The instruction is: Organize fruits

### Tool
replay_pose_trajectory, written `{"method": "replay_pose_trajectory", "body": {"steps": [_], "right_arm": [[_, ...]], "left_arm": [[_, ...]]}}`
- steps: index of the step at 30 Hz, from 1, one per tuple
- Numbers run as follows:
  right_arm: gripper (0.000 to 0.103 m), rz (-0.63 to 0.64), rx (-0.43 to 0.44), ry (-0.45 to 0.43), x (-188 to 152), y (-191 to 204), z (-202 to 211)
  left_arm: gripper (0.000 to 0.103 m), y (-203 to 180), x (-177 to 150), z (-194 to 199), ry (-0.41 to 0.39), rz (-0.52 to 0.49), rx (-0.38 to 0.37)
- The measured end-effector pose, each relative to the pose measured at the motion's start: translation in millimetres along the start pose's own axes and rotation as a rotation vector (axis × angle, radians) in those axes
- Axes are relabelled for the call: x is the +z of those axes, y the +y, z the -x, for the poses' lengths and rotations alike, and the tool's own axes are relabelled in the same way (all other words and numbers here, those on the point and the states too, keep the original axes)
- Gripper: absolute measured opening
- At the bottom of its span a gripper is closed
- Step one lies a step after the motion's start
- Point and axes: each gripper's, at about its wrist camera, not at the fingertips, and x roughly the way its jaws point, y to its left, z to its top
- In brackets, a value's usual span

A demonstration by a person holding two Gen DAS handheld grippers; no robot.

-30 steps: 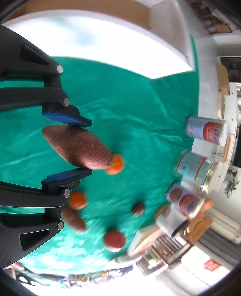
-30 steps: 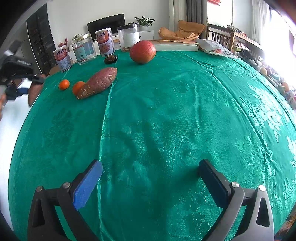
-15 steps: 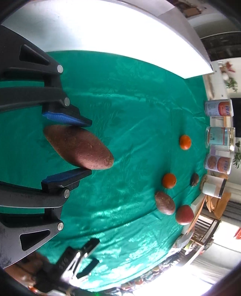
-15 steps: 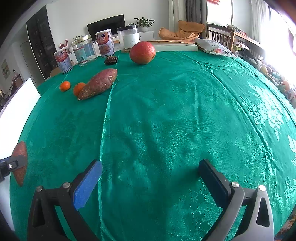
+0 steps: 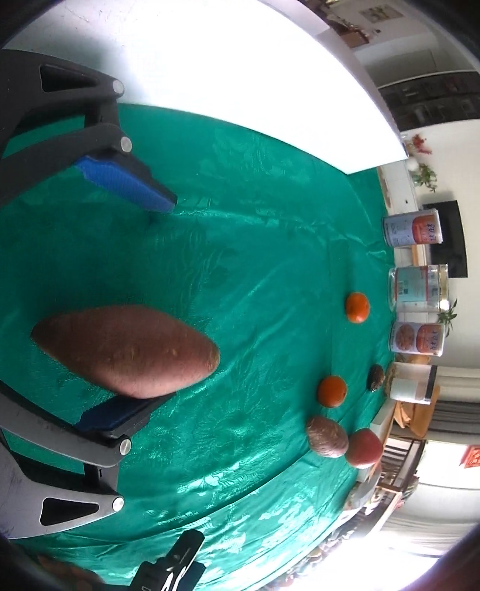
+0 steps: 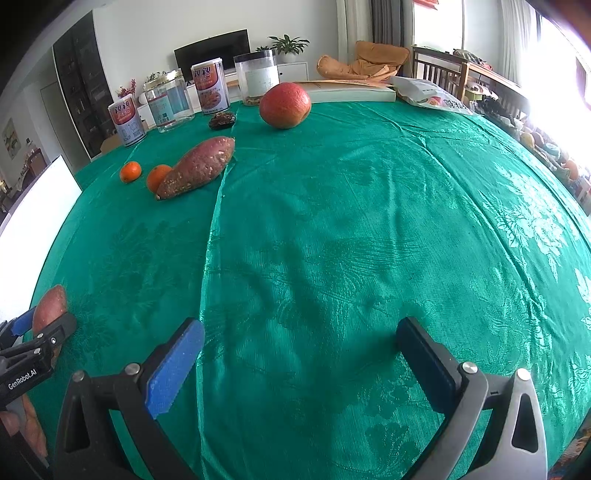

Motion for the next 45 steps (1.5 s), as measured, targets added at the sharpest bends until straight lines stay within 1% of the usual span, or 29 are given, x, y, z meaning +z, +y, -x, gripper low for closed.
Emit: {"method": "replay_pose_trajectory", "body": {"steps": [6, 7, 8, 9, 10, 11, 13, 14, 15, 16, 17, 19, 20, 22, 24, 26, 27, 28, 29, 30, 31, 32, 33, 36, 38, 40, 41, 43, 45], "right_arm": [[0.103, 0.005, 0.003, 0.007, 0.1, 1.5, -0.3], [0.103, 0.030, -0.008, 0.023, 0.9, 4.3, -1.8], [0.103, 0.084, -0.027, 0.066, 3.6, 9.7, -5.1], [0.102, 0.130, -0.018, 0.102, 10.5, 15.0, -6.8], [0.101, 0.154, 0.015, 0.100, 20.3, 19.7, -3.9], [0.101, 0.176, 0.036, 0.060, 30.7, 25.5, 3.0], [0.101, 0.270, 0.075, -0.081, 61.3, 48.6, 24.9], [0.101, 0.328, 0.110, -0.139, 77.8, 64.4, 33.0], [0.101, 0.378, 0.146, -0.175, 92.0, 79.4, 36.6], [0.100, 0.428, 0.177, -0.184, 106.5, 96.1, 34.8], [0.096, 0.474, 0.186, -0.167, 119.3, 113.4, 26.5], [0.066, 0.540, 0.181, -0.088, 138.2, 141.1, -2.0], [0.064, 0.564, 0.172, -0.040, 144.3, 152.5, -19.2], [0.064, 0.603, 0.159, 0.047, 148.5, 167.9, -48.8], [0.064, 0.647, 0.133, 0.105, 145.4, 175.3, -71.3], [0.056, 0.694, 0.098, 0.175, 139.2, 179.2, -93.1], [0.050, 0.716, 0.077, 0.195, 136.3, 180.3, -100.3], [0.036, 0.732, 0.070, 0.192, 135.6, 182.7, -103.1], [0.032, 0.709, 0.098, 0.213, 137.6, 182.3, -105.3], [0.032, 0.677, 0.110, 0.229, 140.3, 180.8, -106.0], [0.032, 0.664, 0.101, 0.223, 141.8, 178.5, -104.4], [0.032, 0.652, 0.104, 0.210, 142.1, 176.3, -100.6], [0.031, 0.619, 0.128, 0.198, 142.2, 172.5, -93.4], [0.031, 0.512, 0.227, 0.148, 136.3, 155.1, -57.2], [0.031, 0.441, 0.283, 0.133, 123.0, 135.3, -28.4], [0.032, 0.365, 0.321, 0.155, 98.0, 109.7, -7.9], [0.032, 0.333, 0.321, 0.171, 85.5, 99.6, -3.9], [0.032, 0.294, 0.290, 0.190, 53.7, 77.8, 0.7], [0.032, 0.266, 0.257, 0.163, 30.5, 65.3, 2.3]], "left_arm": [[0.096, -2.0, 0.0, -1.3, 0.003, -0.002, -0.003], [0.096, -2.2, 0.1, -1.3, 0.003, -0.002, -0.003], [0.096, -2.2, 0.2, -1.4, 0.003, -0.002, -0.003], [0.097, -2.2, 0.1, -1.3, 0.003, -0.002, -0.003], [0.097, -2.2, 0.2, -1.3, 0.003, -0.002, -0.003], [0.097, -2.3, 0.1, -1.3, 0.003, -0.002, -0.002], [0.098, -2.7, 0.0, -1.6, 0.004, -0.002, 0.002], [0.098, -2.7, 0.1, -1.6, 0.003, -0.002, 0.003], [0.098, -2.8, -0.1, -1.7, 0.003, -0.001, 0.002], [0.098, -2.8, -0.1, -1.7, 0.003, -0.001, 0.002], [0.098, -2.8, 0.0, -1.8, 0.003, -0.001, 0.002], [0.098, -2.9, -0.1, -1.8, 0.003, -0.002, 0.003], [0.098, -2.8, -0.1, -1.8, 0.003, -0.002, 0.002], [0.098, -2.9, -0.2, -1.9, 0.003, -0.002, 0.002], [0.098, -3.0, 0.0, -2.0, 0.003, -0.001, 0.002], [0.098, -3.1, 0.0, -2.1, 0.003, -0.002, 0.003], [0.098, -2.9, -0.2, -2.1, 0.003, -0.002, 0.002], [0.098, -2.9, -0.2, -2.1, 0.003, -0.001, 0.002], [0.098, -2.9, -0.1, -2.1, 0.003, -0.001, 0.002], [0.098, -2.9, -0.1, -2.0, 0.003, -0.001, 0.002], [0.098, -2.9, -0.2, -2.1, 0.003, -0.001, 0.002], [0.098, -2.9, -0.1, -2.2, 0.003, -0.001, 0.002], [0.098, -2.9, 0.0, -2.2, 0.003, -0.001, 0.002], [0.098, -2.8, -0.1, -2.2, 0.003, -0.001, 0.002], [0.098, -2.9, -0.1, -2.2, 0.003, -0.001, 0.002], [0.098, -2.9, -0.1, -2.2, 0.003, -0.001, 0.003], [0.098, -2.9, 0.0, -2.3, 0.003, -0.002, 0.003], [0.098, -2.9, -0.1, -2.3, 0.003, -0.001, 0.002], [0.098, -2.9, 0.1, -2.4, 0.003, -0.001, 0.003]]}}
